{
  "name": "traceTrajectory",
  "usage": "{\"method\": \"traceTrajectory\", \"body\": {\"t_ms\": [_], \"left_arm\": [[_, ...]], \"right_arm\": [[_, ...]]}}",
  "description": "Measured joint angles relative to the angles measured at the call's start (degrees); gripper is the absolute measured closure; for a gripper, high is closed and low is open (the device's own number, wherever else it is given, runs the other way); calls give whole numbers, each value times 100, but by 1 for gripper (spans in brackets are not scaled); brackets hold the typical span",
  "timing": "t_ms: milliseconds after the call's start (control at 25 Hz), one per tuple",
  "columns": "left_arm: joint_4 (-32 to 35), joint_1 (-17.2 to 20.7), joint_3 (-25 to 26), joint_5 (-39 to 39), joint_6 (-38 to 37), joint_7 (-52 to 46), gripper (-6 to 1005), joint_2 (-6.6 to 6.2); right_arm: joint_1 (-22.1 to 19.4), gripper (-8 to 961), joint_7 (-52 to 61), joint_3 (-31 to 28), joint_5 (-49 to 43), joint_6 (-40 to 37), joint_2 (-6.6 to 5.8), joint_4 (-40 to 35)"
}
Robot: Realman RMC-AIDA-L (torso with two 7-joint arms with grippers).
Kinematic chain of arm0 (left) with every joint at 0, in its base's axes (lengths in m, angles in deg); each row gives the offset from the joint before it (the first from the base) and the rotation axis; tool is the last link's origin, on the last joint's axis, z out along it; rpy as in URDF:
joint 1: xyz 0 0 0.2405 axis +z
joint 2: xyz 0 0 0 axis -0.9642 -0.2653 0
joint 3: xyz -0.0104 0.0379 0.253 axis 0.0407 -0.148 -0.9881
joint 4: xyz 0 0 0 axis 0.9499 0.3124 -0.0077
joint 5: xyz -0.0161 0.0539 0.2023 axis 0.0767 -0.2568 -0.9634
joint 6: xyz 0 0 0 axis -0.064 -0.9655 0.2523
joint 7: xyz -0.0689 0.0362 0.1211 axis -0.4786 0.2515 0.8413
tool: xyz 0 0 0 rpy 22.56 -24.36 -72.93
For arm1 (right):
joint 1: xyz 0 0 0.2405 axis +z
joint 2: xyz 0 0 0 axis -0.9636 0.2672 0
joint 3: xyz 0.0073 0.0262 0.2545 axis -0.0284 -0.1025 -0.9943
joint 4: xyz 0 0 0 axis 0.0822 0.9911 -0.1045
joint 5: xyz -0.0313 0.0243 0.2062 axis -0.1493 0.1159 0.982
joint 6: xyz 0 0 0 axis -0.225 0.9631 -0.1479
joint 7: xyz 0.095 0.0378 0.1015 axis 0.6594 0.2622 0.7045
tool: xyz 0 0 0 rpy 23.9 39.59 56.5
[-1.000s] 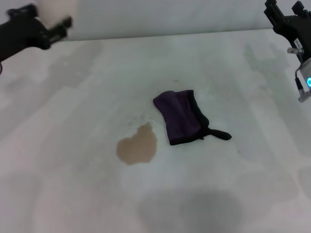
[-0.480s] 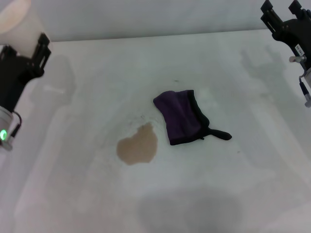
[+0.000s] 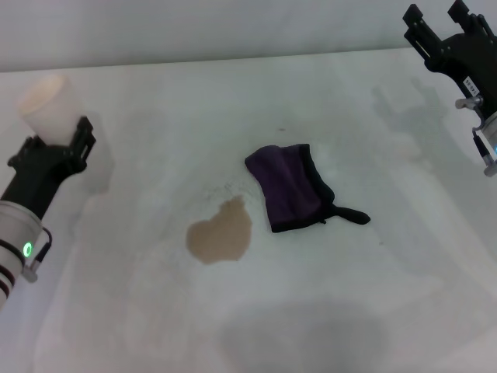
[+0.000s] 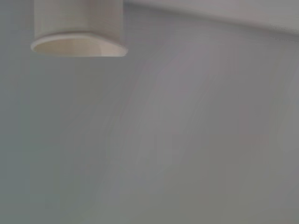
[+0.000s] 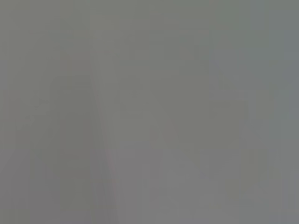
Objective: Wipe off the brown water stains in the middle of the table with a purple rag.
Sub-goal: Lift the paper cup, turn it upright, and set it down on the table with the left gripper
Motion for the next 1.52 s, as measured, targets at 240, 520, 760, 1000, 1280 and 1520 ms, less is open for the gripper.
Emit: {"method": "traceTrajectory", "body": {"t_ms": [240, 520, 760, 1000, 1280, 1520], "left_arm": [[77, 32, 0, -197, 468, 539, 386, 21], [153, 11, 0, -328, 659, 748, 385, 9], [150, 59, -1, -681, 707, 758, 382, 14], [198, 74, 4, -694, 897, 706, 378, 16], [331, 226, -3, -615, 892, 690, 377, 15], [449, 426, -3, -588, 750, 706, 272, -13]], "right_arm": [[-1, 109, 0, 0, -49, 17, 0, 0], [27, 110, 0, -8, -53, 21, 0, 0], [44, 110, 0, -32, -49, 21, 1, -38], [66, 110, 0, -42, -47, 32, 1, -63], [66, 111, 0, -45, -28, 85, -3, -62], [44, 111, 0, -43, -33, 204, 2, -113]]}}
